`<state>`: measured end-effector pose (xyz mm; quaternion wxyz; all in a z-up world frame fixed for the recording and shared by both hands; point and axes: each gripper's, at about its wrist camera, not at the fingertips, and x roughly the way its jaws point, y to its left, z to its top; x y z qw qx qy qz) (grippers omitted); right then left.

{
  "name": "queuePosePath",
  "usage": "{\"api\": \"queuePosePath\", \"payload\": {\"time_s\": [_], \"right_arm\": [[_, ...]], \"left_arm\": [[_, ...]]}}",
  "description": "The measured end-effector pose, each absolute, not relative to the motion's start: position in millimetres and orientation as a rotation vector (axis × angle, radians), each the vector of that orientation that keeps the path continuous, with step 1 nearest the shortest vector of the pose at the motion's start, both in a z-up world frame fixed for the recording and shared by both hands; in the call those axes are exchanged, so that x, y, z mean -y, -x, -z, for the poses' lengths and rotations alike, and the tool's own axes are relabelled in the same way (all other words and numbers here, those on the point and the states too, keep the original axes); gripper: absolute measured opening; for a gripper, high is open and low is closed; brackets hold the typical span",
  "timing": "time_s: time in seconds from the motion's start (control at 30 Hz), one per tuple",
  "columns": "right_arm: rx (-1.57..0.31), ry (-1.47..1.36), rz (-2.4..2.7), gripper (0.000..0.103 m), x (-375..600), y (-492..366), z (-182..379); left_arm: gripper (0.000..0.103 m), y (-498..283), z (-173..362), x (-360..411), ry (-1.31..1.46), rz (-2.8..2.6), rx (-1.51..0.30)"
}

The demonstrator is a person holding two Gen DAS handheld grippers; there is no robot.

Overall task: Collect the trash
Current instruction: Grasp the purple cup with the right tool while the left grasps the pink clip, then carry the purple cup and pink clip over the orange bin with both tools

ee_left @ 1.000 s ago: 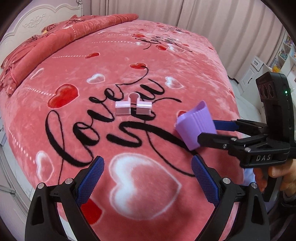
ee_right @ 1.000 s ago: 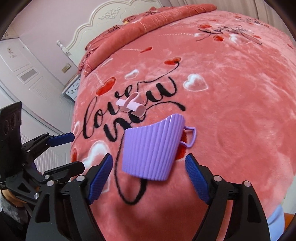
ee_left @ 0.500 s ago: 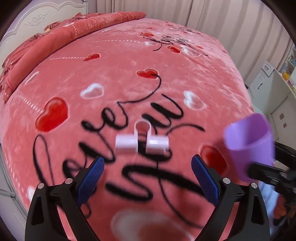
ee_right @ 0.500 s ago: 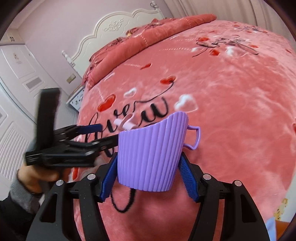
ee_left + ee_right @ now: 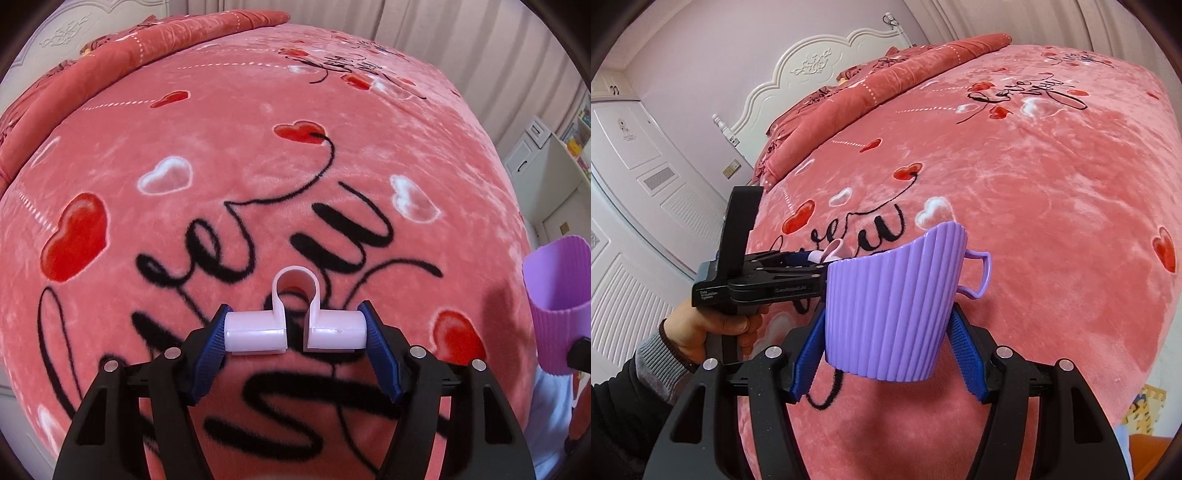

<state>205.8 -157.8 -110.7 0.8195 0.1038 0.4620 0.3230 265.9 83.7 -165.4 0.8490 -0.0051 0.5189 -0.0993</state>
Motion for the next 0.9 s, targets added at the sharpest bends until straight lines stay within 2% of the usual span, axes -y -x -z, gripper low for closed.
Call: {"api": "queuePosePath", "payload": {"time_s": [0.4, 0.9], "right_arm": [[-0.937, -0.194, -0.709, 0.063, 182.8, -160.8, 81.7], [-0.843, -0.255, -0.66, 0.063, 269.5, -63.1, 43.6]], "left_arm": [[0.069, -192.3, 116.2, -55.7, 0.014, 0.266, -1.058], [0.069, -94.9, 56.4, 61.6, -0.119, 0.488, -0.963]]}}
